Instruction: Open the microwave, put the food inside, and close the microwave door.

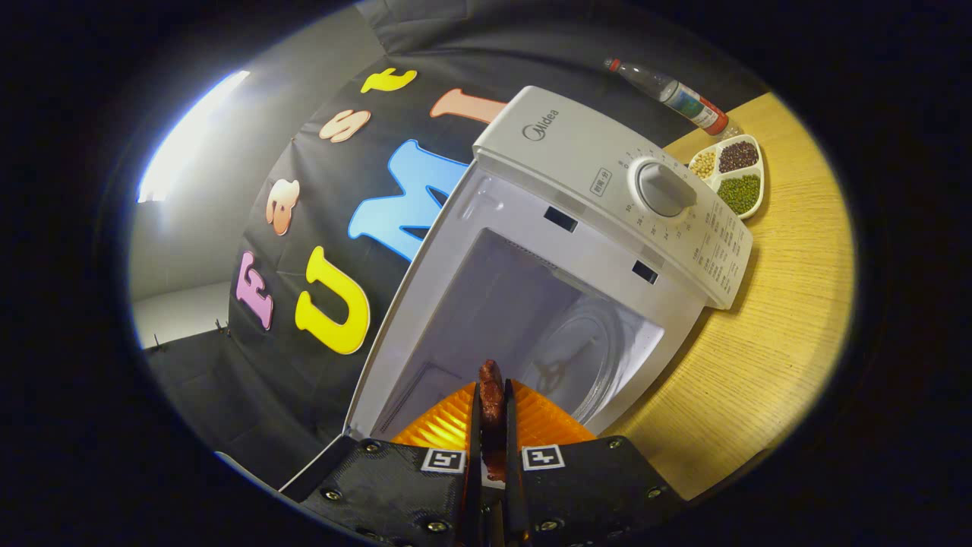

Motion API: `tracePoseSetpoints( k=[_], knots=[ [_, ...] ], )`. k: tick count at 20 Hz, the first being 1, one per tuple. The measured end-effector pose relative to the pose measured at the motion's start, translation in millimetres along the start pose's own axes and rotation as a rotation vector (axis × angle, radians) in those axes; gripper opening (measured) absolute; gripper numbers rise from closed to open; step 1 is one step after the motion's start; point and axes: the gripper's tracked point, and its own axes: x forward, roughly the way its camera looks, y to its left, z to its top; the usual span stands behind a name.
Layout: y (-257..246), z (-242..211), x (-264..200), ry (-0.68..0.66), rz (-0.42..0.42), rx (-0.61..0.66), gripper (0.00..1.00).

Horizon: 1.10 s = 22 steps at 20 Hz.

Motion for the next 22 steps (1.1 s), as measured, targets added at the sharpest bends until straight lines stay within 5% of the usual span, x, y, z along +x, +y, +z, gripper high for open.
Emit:
tracePoseSetpoints(
  k=[5,14,22],
  knots=[
    [-12,1,16,-0.025,-0.057,-0.017,0.12],
    [55,6,-52,-0.083,0.104,-0.282,0.13],
    [89,6,-59,-0.080,0.133,-0.215,0.13]
  ],
)
